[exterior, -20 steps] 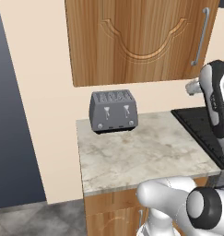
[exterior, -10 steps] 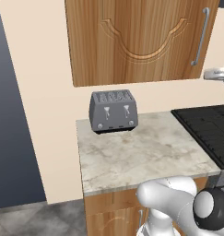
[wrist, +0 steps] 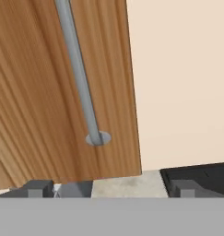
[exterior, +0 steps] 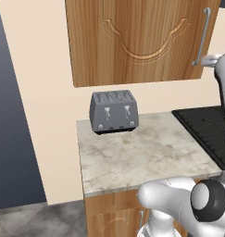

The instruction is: Move the mayonnaise and condiment bottle from the cabinet to the dining counter.

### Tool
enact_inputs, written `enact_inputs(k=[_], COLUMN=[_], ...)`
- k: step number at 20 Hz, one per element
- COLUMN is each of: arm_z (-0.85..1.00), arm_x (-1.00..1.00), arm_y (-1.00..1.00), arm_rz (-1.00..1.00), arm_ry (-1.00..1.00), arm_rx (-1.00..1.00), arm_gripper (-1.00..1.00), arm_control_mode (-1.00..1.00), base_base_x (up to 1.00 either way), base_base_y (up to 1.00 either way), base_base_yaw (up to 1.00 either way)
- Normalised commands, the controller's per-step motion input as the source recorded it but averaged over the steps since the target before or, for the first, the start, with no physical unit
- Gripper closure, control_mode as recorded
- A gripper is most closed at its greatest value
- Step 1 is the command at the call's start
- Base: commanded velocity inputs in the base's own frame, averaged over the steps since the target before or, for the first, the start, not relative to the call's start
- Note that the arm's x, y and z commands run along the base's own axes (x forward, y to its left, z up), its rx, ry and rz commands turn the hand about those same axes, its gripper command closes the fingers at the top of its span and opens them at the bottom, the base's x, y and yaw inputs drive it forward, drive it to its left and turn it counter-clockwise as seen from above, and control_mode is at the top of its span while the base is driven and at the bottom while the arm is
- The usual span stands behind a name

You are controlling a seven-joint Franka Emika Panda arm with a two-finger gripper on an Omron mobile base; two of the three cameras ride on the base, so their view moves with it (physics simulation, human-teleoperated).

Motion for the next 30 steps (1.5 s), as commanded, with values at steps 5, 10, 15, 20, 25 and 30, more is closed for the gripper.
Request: enact_inputs(k=[5, 10, 15, 20, 25, 30], arm_z=[0.28, 0.05, 0.00, 0.00, 0.00, 0.00], arm_x=[0.33, 0.47, 0.52, 0.51, 0.50, 0.44], arm_y=[0.00, 0.00, 0.00, 0.00, 0.00, 0.00], arm_rz=[-0.03, 0.00, 0.00, 0.00, 0.00, 0.00], arm_ry=[0.00, 0.00, 0.00, 0.00, 0.00, 0.00], arm_rx=[0.00, 0.00, 0.00, 0.00, 0.00, 0.00], arm_gripper=[-1.00, -1.00, -1.00, -1.00, -1.00, 1.00], arm_control_mode=[-1.00, -1.00, -1.00, -1.00, -1.00, -1.00], base_base_x=[0.00, 0.00, 0.00, 0.00, 0.00, 0.00], base_base_y=[0.00, 0.00, 0.00, 0.00, 0.00, 0.00], base_base_yaw=[0.00, 0.00, 0.00, 0.00, 0.00, 0.00])
